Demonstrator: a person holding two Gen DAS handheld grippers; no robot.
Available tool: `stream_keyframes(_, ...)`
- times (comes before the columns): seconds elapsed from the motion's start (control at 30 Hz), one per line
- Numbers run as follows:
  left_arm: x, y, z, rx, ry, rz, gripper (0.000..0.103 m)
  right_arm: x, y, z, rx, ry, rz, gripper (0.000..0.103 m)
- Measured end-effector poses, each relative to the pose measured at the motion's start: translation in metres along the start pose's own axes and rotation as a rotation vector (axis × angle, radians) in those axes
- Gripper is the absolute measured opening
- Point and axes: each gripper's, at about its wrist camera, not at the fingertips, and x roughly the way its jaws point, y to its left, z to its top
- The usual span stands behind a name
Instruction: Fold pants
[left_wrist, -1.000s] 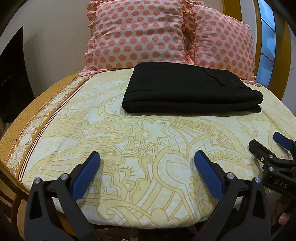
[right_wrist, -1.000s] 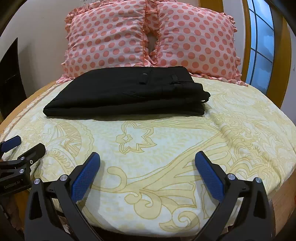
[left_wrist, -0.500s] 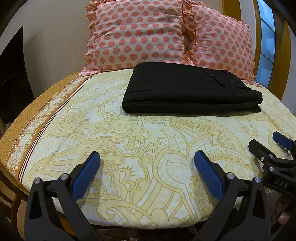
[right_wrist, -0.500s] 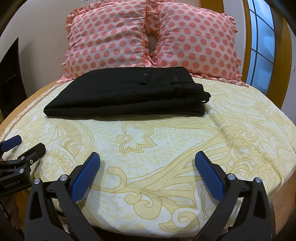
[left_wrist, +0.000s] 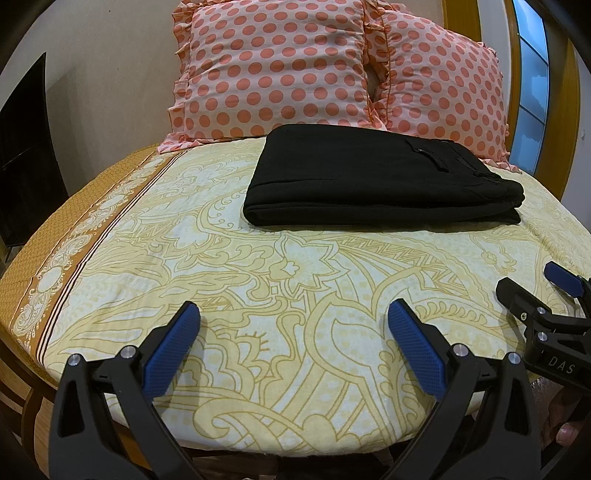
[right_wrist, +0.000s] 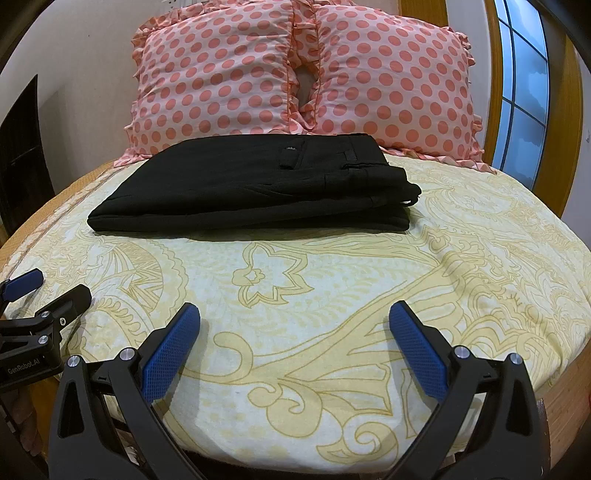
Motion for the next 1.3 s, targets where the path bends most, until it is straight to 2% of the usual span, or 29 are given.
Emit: stream_keyframes(1.3, -0.0004, -0.0044, 0.0012, -0.003, 0.002, 0.0, 0.101, 0.0003, 0.0006, -0.0001, 0.001, -0.002, -0.002, 0.102)
